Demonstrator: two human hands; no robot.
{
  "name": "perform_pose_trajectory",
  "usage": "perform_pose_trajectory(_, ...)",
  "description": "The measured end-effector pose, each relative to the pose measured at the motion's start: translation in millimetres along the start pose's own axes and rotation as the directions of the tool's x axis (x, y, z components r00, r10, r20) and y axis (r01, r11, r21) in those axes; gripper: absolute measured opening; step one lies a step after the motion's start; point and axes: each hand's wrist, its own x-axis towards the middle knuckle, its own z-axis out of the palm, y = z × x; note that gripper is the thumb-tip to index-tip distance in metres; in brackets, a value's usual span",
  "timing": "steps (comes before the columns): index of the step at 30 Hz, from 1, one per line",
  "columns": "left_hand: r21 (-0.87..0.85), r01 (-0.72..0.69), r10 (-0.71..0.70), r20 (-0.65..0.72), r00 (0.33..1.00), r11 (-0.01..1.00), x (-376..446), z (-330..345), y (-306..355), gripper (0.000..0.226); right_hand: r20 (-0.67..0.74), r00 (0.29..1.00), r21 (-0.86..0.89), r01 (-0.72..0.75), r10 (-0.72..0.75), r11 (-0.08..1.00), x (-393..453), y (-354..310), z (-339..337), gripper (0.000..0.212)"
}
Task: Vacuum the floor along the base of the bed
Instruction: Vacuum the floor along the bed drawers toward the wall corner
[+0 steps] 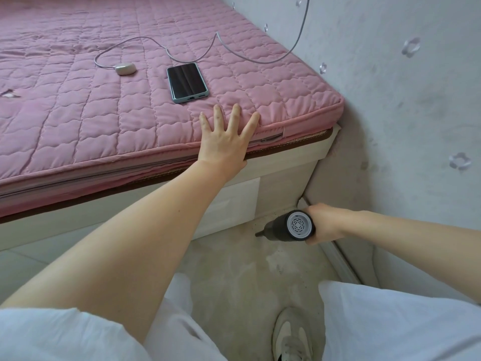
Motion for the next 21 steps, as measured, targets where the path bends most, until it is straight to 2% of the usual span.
perform_pose_trajectory(13, -0.015, -0.017, 0.017, -0.041, 0.999, 1.0, 4, 6, -2, 0.101, -0.024, 0.999, 0.074, 0.033, -0.032, 0.997, 16, -9, -2, 0.044)
perform_pose_trajectory(21, -0.024, -0.016, 0.015, -0.043, 0.999, 1.0, 4, 5, -1, 0.102, -0.015, 1.0, 0.046, 0.027, -0.026, 0.999, 25, -7, 3, 0.041)
